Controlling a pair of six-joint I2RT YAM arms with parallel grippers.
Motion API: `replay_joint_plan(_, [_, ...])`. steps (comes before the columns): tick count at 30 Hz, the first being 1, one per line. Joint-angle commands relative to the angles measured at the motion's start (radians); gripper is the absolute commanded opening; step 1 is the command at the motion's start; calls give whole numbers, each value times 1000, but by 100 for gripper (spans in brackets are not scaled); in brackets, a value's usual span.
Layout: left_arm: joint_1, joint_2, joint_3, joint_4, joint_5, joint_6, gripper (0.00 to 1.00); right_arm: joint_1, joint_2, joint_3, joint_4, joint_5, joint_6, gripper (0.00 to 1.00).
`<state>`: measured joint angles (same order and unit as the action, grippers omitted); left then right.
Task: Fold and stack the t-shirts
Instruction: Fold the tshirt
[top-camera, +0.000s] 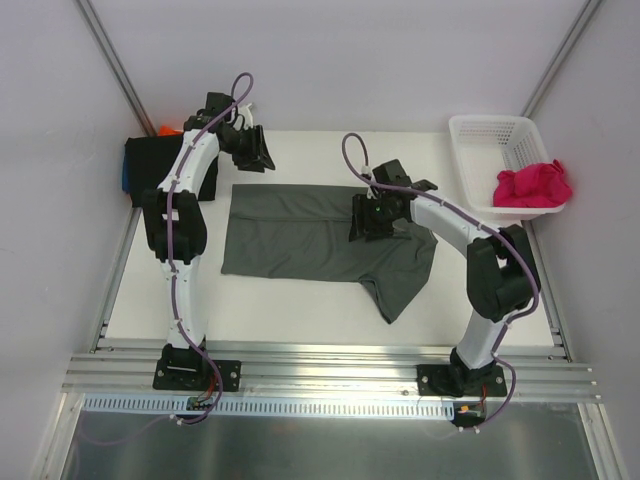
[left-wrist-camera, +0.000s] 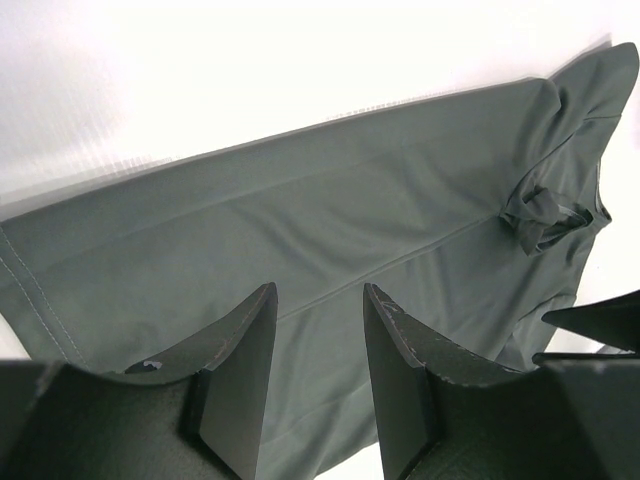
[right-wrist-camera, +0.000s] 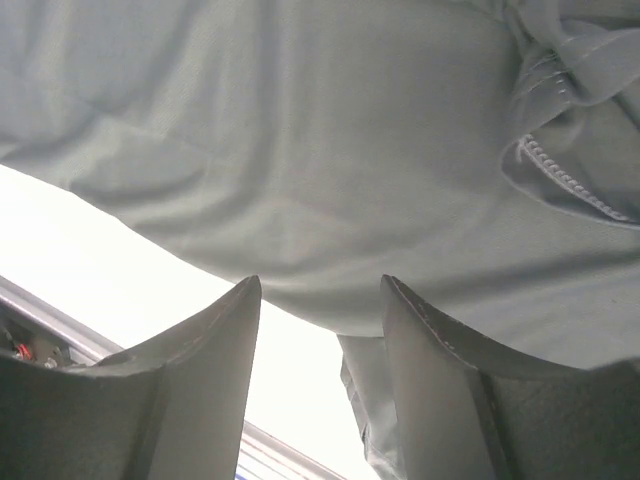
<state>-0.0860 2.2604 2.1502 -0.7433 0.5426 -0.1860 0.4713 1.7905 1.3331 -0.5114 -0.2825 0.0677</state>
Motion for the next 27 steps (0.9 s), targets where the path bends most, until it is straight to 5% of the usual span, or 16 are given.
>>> replay_joint_plan(1, [-8, -42, 25, -8, 22, -10, 40, -14, -13, 14, 24, 11, 1, 55])
replay_joint_plan(11, [-9, -71, -29, -7, 10, 0, 40, -126, 116, 176, 48, 58, -104, 55])
replay_joint_plan(21, [-9, -81, -35, -7, -1, 6, 40, -145, 224, 258, 54, 52, -121, 41])
replay_joint_plan(27, [-9, -81, -35, -7, 0, 5, 40, -148, 222, 247, 45, 57, -132, 41])
